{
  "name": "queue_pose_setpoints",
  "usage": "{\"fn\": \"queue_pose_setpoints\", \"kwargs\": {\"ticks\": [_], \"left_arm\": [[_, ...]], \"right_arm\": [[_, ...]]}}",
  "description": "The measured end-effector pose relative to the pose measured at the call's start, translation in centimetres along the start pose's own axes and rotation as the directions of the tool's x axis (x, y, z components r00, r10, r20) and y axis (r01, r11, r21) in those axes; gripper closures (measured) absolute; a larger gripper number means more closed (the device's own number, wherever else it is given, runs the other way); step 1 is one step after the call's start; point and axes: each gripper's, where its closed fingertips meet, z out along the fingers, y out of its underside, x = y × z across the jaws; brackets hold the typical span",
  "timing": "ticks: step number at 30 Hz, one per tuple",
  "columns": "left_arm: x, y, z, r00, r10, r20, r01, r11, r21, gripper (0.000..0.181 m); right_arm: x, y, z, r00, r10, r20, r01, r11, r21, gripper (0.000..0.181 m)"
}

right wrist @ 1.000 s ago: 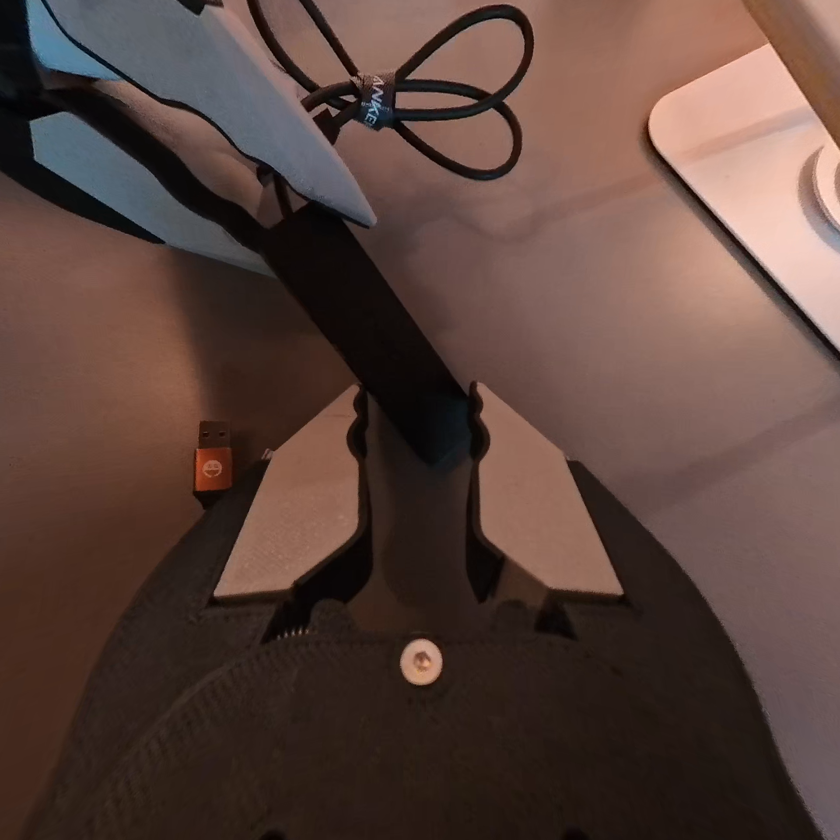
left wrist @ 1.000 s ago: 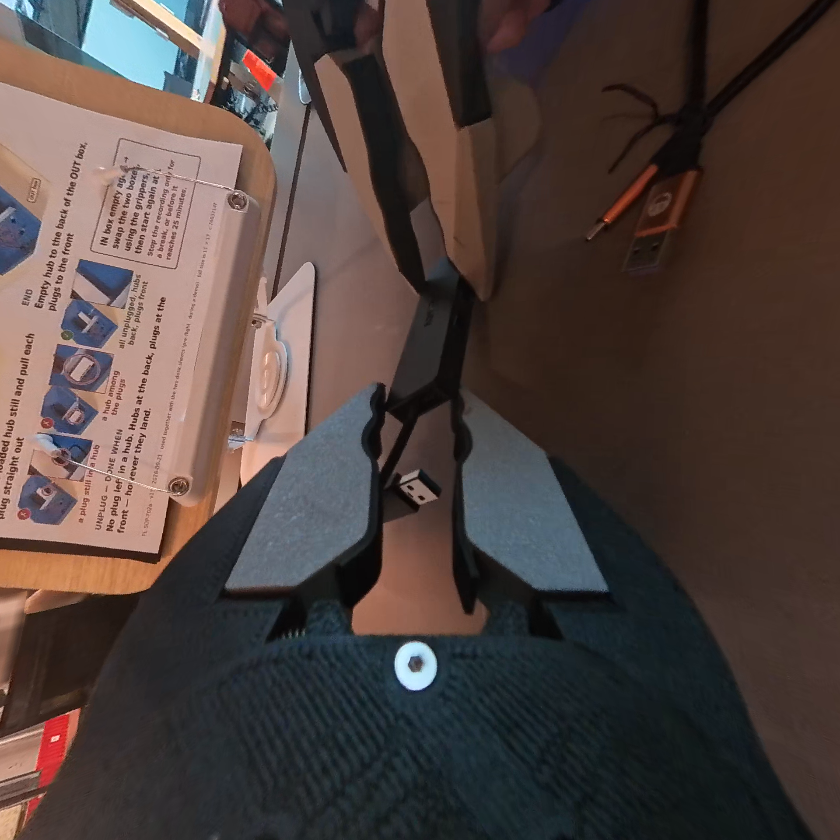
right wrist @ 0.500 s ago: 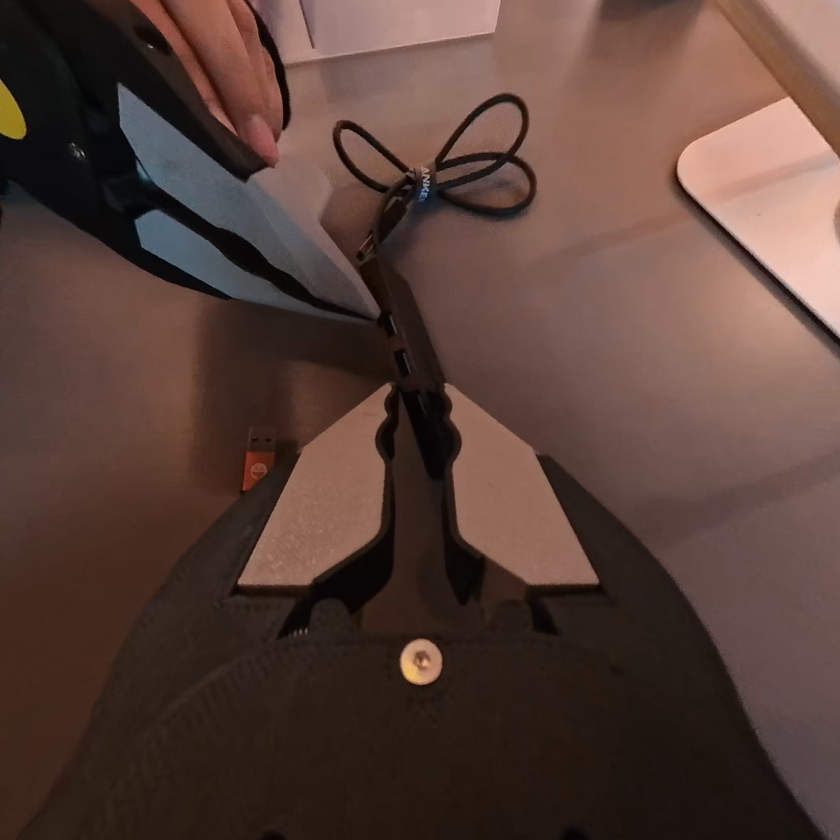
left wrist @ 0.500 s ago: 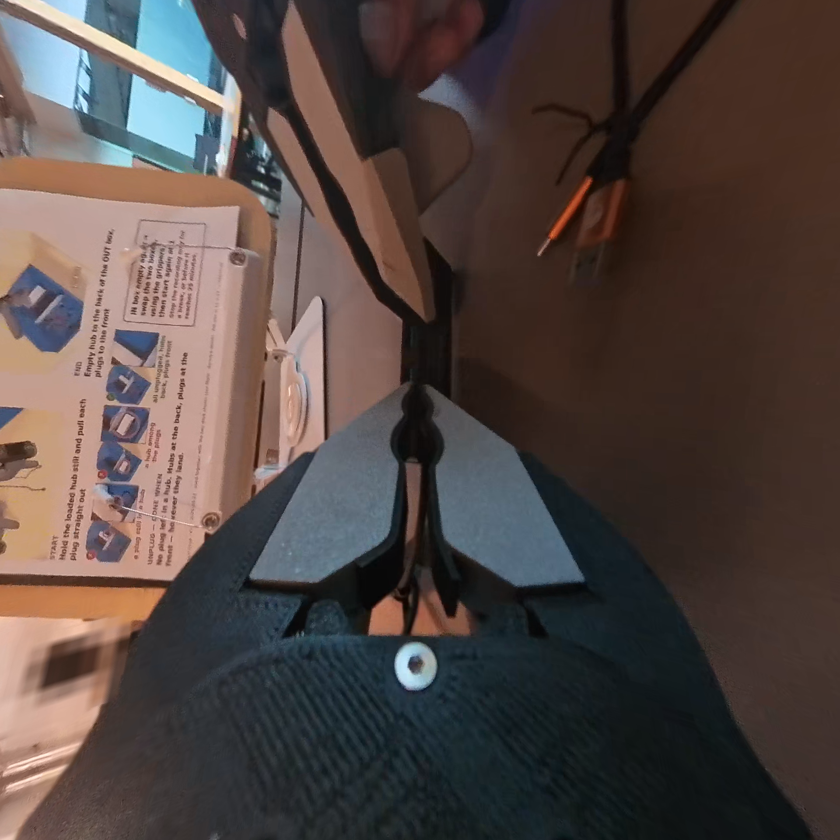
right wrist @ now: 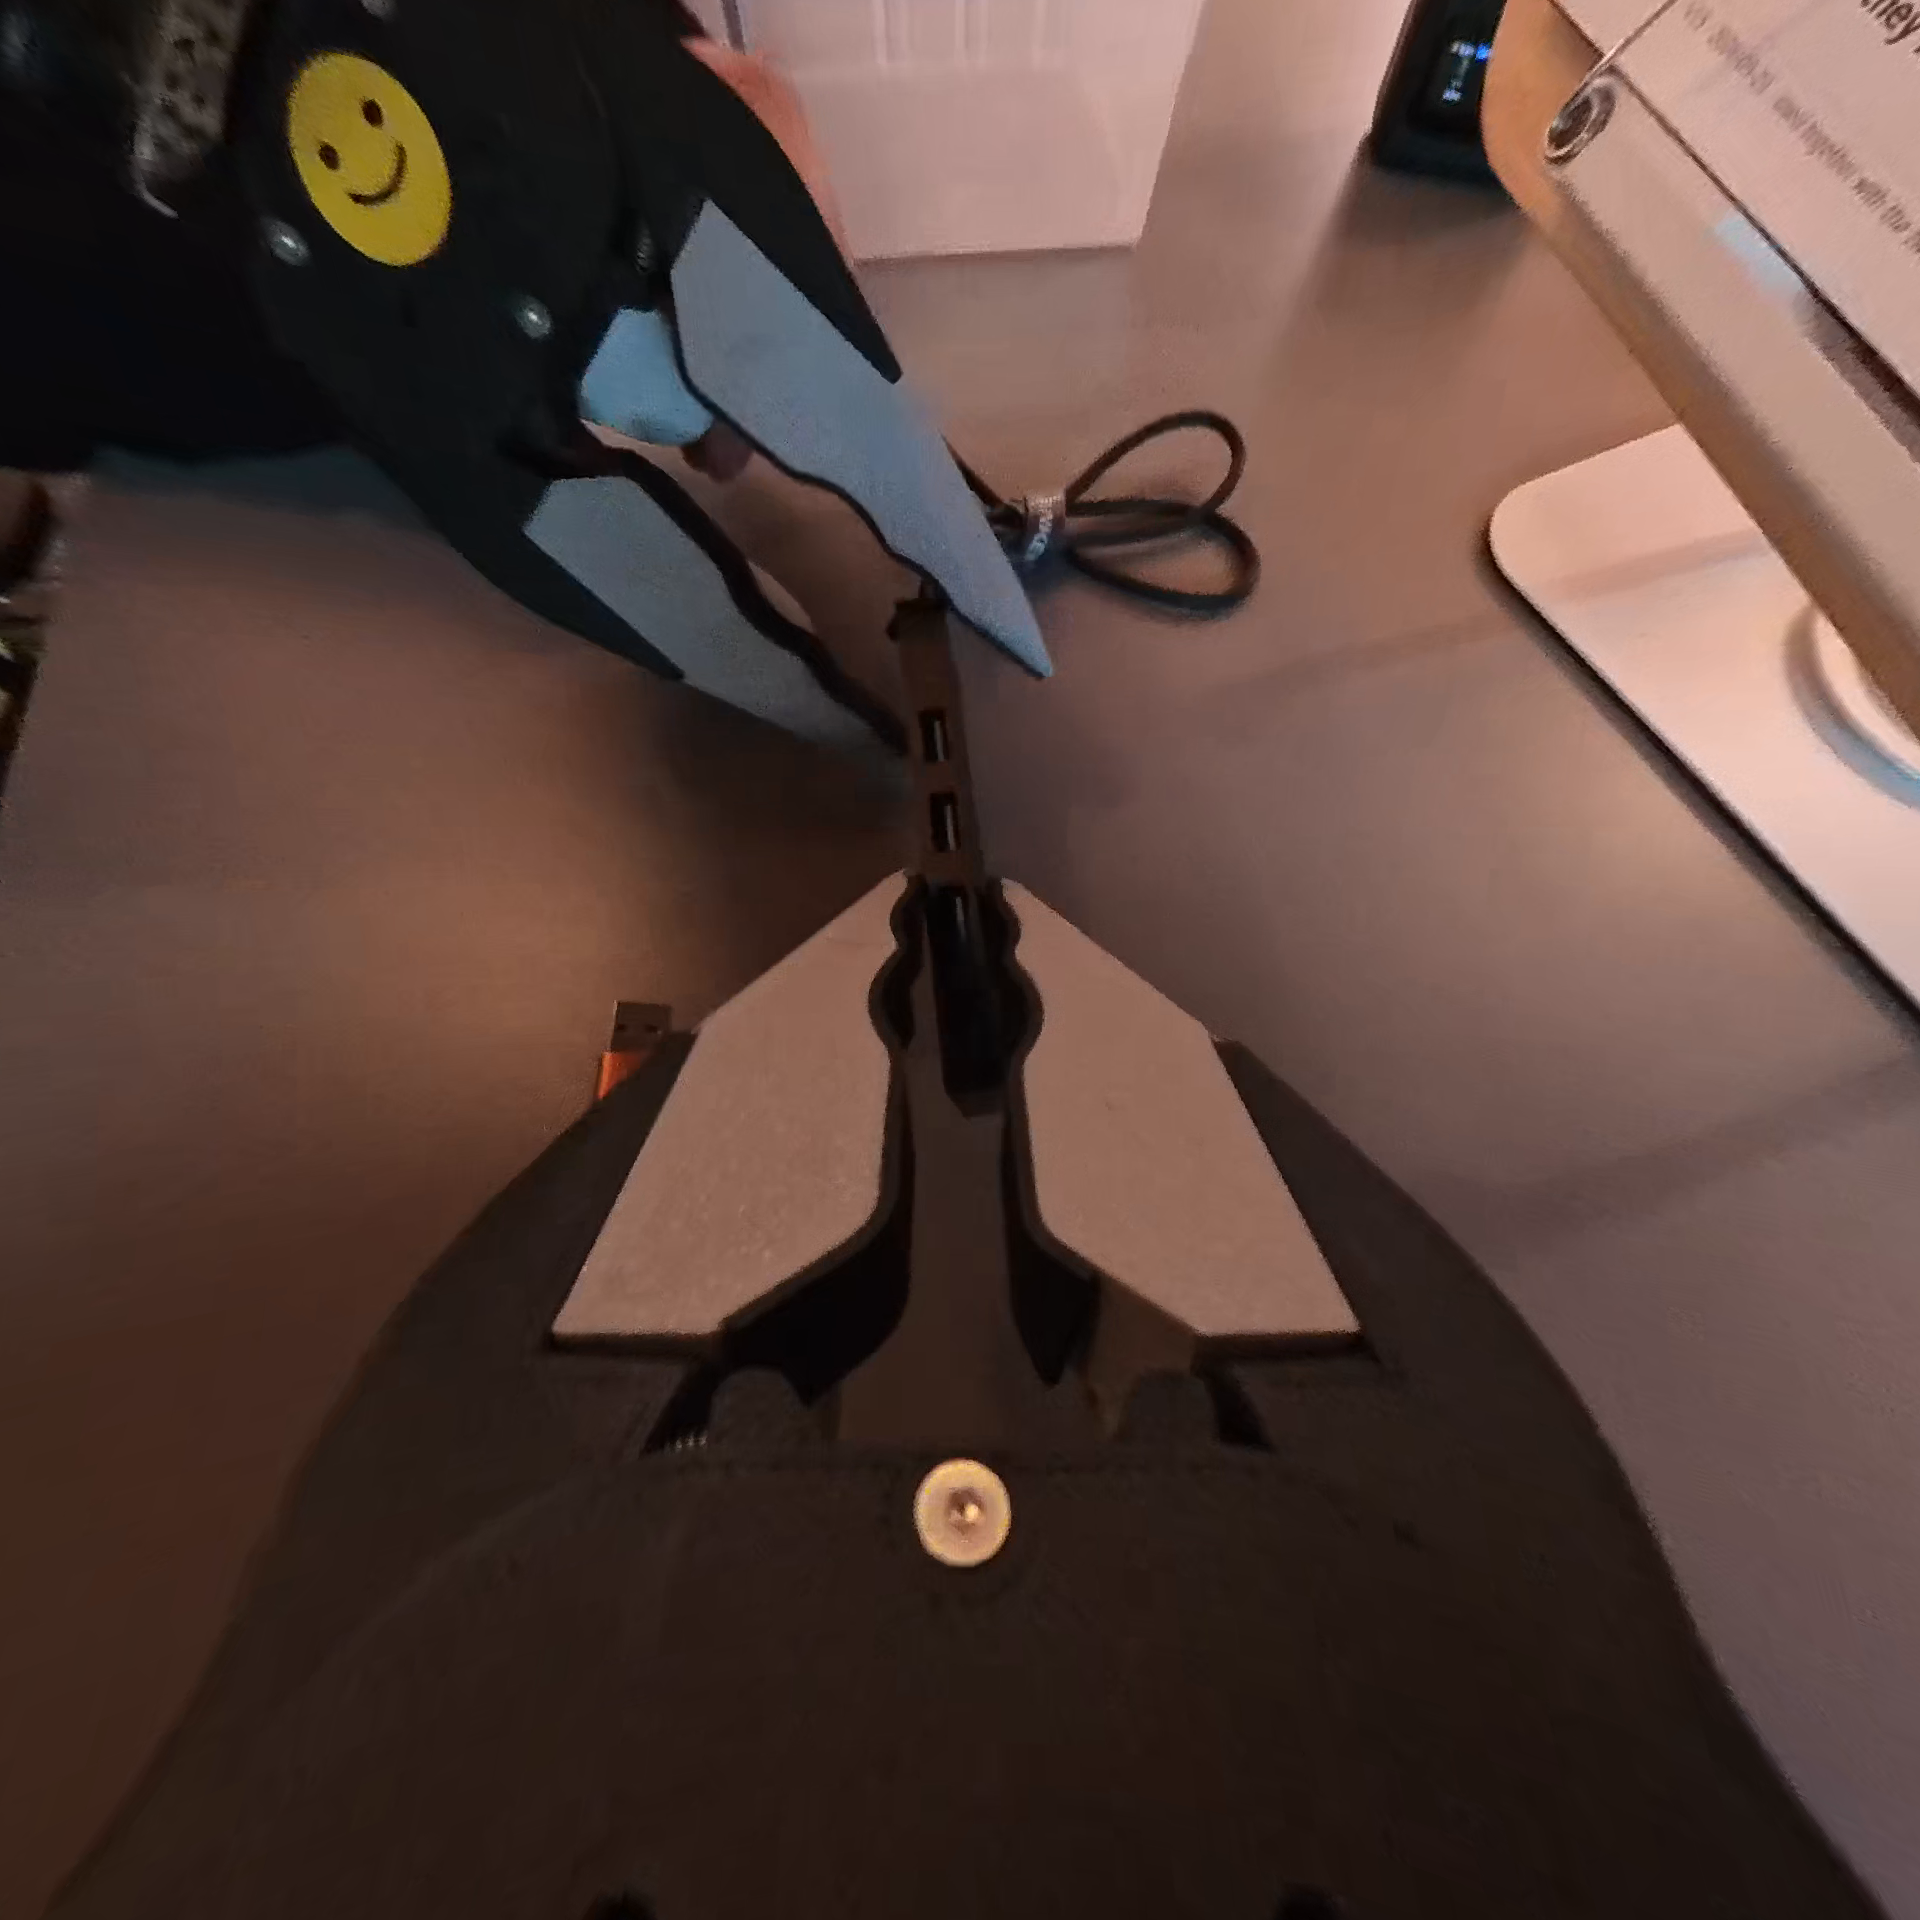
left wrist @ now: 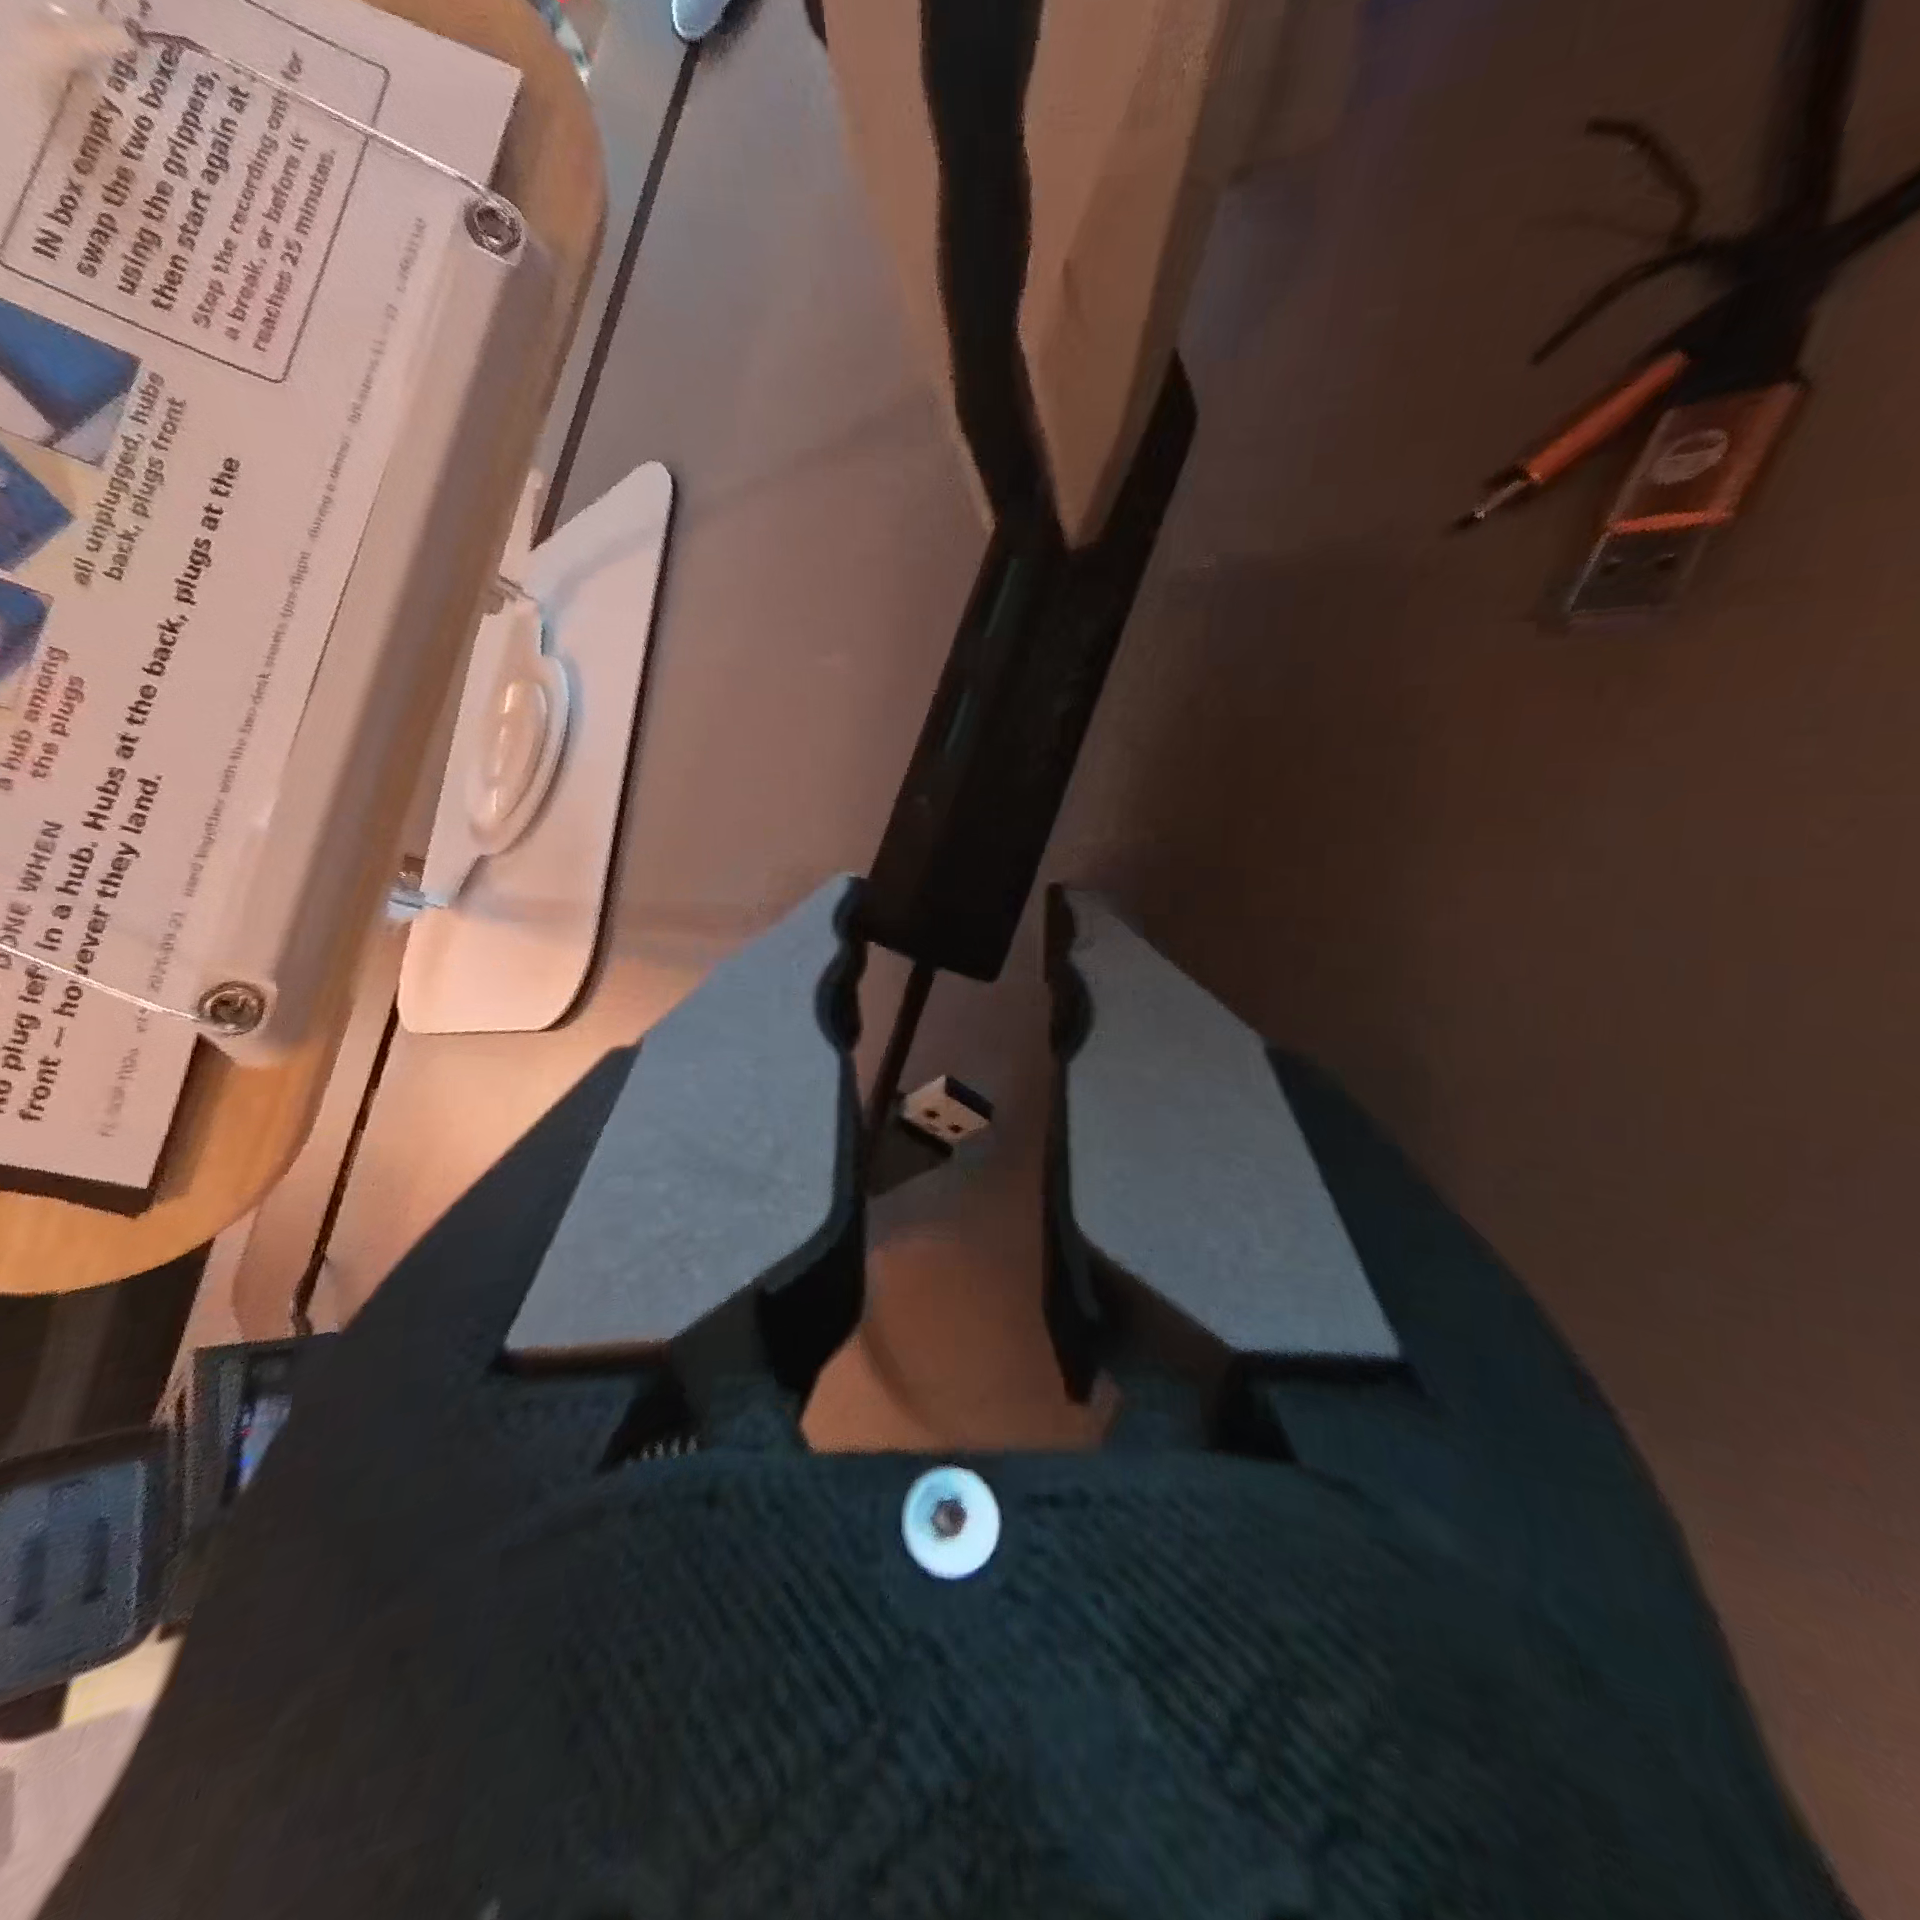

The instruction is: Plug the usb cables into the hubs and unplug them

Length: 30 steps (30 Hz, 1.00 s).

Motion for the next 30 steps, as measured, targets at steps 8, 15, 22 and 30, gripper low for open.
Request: {"fn": "queue_pose_setpoints", "kwargs": {"ticks": [8,15,22,30], "left_arm": [[-0.5,-0.9,-0.8,0.997,0.058,0.050,-0.059,0.998,0.009,0.167],[0.9,-2.0,-1.2,0.997,0.074,-0.012,-0.073,0.995,0.061,0.168],[1.7,-3.6,-1.4,0.998,0.017,-0.058,-0.010,0.992,0.129,0.172],[1.2,-3.0,-1.1,0.990,0.134,0.031,-0.136,0.989,0.052,0.172]], "right_arm": [[0.6,1.0,0.3,0.997,-0.054,-0.053,0.051,0.997,-0.052,0.168],[1.2,1.1,0.4,0.973,-0.169,-0.156,0.155,0.983,-0.101,0.166],[0.1,0.6,1.3,0.945,-0.281,-0.169,0.264,0.958,-0.115,0.167],[0.5,0.8,1.2,0.954,-0.244,-0.174,0.228,0.968,-0.105,0.165]]}}
